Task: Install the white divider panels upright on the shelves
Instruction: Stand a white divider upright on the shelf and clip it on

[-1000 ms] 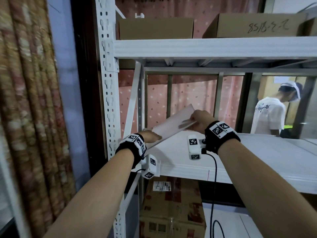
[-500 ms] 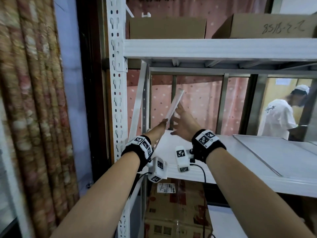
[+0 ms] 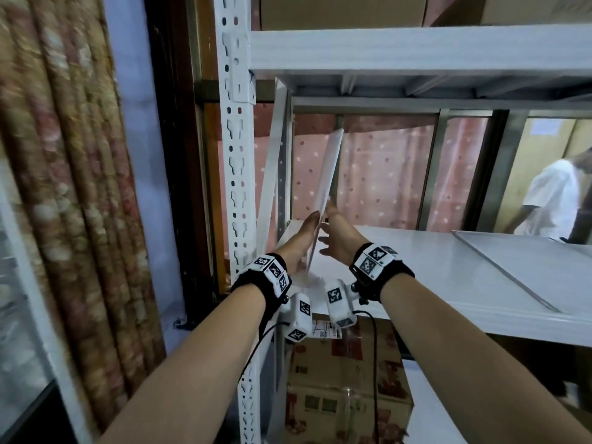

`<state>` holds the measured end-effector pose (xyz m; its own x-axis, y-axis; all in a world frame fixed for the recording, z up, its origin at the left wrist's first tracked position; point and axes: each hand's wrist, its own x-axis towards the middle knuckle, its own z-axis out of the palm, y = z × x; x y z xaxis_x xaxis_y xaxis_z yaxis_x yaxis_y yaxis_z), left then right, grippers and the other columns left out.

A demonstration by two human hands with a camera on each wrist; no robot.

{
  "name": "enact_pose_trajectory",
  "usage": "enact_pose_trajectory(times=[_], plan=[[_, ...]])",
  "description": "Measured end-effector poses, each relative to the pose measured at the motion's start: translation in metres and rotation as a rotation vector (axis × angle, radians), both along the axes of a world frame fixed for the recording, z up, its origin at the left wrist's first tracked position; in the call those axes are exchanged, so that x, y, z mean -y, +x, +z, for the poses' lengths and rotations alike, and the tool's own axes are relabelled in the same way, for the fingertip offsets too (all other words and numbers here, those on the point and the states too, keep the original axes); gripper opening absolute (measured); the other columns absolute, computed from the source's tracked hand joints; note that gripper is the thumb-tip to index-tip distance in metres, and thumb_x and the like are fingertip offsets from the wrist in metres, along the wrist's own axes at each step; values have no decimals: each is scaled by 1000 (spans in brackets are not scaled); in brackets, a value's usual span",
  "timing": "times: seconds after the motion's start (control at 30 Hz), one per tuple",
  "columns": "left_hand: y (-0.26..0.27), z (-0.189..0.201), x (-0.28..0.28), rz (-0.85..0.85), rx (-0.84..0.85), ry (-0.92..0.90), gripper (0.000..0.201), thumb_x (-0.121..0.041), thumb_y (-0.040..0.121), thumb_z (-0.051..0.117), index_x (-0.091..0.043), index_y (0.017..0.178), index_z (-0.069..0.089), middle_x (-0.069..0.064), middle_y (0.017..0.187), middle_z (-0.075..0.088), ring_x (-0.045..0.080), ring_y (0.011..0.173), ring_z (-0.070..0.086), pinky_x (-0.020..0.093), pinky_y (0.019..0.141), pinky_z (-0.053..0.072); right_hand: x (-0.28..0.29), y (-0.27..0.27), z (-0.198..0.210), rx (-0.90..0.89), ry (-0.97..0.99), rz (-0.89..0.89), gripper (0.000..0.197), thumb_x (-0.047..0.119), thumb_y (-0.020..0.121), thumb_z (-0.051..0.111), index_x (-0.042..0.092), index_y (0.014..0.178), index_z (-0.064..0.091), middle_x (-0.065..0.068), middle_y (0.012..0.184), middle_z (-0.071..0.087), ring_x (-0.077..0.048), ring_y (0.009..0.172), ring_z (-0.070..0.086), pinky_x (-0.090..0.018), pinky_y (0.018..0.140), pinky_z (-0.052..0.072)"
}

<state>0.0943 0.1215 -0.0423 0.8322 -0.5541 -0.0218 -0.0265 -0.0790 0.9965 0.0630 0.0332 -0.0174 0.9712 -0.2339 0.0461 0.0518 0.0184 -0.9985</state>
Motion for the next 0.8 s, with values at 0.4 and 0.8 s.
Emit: enact_pose_trajectory(times=[0.4,0.8], plan=[[-25,3,-5,-64,463,248,72,-38,100,47,-35,153,-1,-3,159,17,11,115,49,25,94,36,17,-20,58,428,-127,-186,68,88,79,24,64,141,12,8,161,20,-27,141,34,-63,109,29],[-34,14,-12,211,657,345,83,2,91,43,-23,153,-7,24,111,53,31,87,59,40,83,49,-17,-16,76,765,-1096,-424,93,-11,74,51,27,148,10,-5,161,8,-36,110,57,-42,70,58]])
